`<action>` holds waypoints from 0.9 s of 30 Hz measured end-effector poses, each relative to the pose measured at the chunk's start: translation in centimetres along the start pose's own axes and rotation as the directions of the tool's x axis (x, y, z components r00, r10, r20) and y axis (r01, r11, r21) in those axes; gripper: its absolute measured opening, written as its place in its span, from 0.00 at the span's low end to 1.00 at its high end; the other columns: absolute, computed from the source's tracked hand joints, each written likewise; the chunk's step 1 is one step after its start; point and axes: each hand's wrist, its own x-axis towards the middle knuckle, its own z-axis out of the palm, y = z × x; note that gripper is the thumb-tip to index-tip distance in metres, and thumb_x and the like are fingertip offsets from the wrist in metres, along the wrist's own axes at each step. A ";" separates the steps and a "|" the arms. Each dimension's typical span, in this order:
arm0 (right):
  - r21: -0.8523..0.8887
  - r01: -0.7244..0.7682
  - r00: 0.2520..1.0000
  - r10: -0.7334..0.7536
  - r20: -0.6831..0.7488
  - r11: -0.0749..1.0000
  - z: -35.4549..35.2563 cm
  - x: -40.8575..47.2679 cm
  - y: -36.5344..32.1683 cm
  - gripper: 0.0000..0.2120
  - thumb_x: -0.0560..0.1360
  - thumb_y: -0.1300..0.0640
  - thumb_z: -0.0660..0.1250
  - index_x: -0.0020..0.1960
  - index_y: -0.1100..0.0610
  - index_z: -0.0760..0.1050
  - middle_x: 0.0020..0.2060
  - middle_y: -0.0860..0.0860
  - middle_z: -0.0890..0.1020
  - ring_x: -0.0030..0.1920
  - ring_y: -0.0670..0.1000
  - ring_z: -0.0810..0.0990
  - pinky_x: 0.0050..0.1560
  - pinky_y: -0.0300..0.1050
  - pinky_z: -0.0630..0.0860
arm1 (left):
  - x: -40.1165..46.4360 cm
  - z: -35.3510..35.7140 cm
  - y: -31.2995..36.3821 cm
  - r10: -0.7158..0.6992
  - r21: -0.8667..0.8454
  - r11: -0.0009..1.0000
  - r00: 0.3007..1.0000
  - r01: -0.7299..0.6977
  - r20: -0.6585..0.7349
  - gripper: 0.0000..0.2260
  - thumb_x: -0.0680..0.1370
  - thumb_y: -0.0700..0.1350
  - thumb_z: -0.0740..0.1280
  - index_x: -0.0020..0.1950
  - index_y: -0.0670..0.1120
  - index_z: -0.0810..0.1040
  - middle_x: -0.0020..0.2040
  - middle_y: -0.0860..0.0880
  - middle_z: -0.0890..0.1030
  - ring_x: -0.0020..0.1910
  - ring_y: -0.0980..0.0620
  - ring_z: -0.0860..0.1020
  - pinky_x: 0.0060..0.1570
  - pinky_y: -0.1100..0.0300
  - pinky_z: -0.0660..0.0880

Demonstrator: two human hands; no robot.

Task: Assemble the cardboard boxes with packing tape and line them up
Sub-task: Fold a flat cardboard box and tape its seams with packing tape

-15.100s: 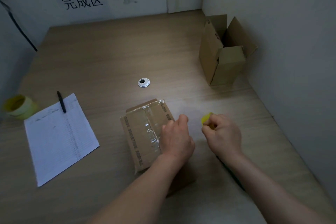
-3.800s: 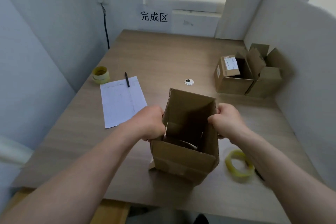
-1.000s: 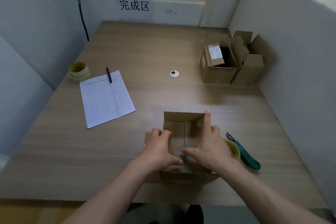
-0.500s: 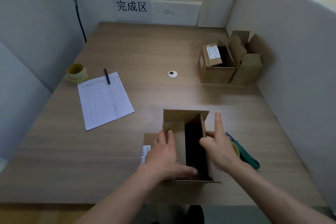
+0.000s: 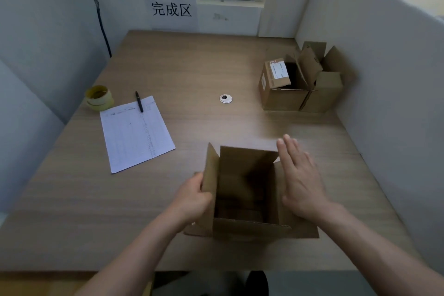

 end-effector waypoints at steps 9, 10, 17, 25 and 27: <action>0.160 0.231 0.888 -0.275 0.368 0.960 -1.1 0.5 -1.7 0.36 0.72 0.24 0.43 0.59 0.42 0.80 0.53 0.40 0.81 0.55 0.41 0.76 0.63 0.43 0.67 | 1.4 -2.2 -1.4 -0.007 -0.089 0.996 0.970 -0.015 -0.241 0.12 0.80 0.40 0.64 0.62 0.51 0.78 0.53 0.51 0.82 0.51 0.51 0.79 0.55 0.51 0.77; 0.284 0.136 0.886 -0.245 0.394 0.949 -1.4 0.5 -1.8 0.38 0.69 0.22 0.42 0.62 0.40 0.77 0.56 0.38 0.80 0.57 0.40 0.75 0.63 0.42 0.66 | 1.6 -2.4 -1.0 0.002 -0.075 0.997 0.969 -0.021 -0.249 0.12 0.80 0.41 0.64 0.62 0.51 0.78 0.53 0.51 0.82 0.51 0.51 0.79 0.55 0.52 0.77; 0.239 0.116 0.804 -0.232 0.548 0.964 -2.0 1.2 -4.1 0.38 0.67 0.29 0.66 0.73 0.39 0.60 0.63 0.38 0.73 0.61 0.43 0.72 0.64 0.43 0.72 | 3.2 -3.3 0.0 0.034 0.012 0.999 0.964 -0.032 -0.263 0.13 0.80 0.42 0.64 0.60 0.55 0.80 0.50 0.56 0.83 0.50 0.54 0.80 0.52 0.55 0.78; -0.047 0.150 0.974 -0.139 0.181 0.988 3.1 2.3 -3.1 0.35 0.70 0.40 0.71 0.73 0.43 0.61 0.68 0.44 0.68 0.66 0.49 0.69 0.66 0.46 0.66 | 0.4 2.1 0.8 0.256 0.481 0.855 0.964 -0.192 -0.070 0.26 0.78 0.62 0.56 0.75 0.56 0.65 0.75 0.52 0.67 0.72 0.49 0.66 0.67 0.53 0.66; 0.041 0.138 0.972 -0.143 0.184 0.990 2.3 3.0 -2.9 0.35 0.69 0.39 0.71 0.72 0.43 0.64 0.66 0.43 0.71 0.64 0.48 0.71 0.65 0.45 0.68 | 0.5 5.4 -1.3 0.193 0.764 0.632 0.981 -0.129 0.006 0.28 0.79 0.65 0.52 0.78 0.59 0.56 0.81 0.49 0.47 0.78 0.40 0.49 0.69 0.37 0.59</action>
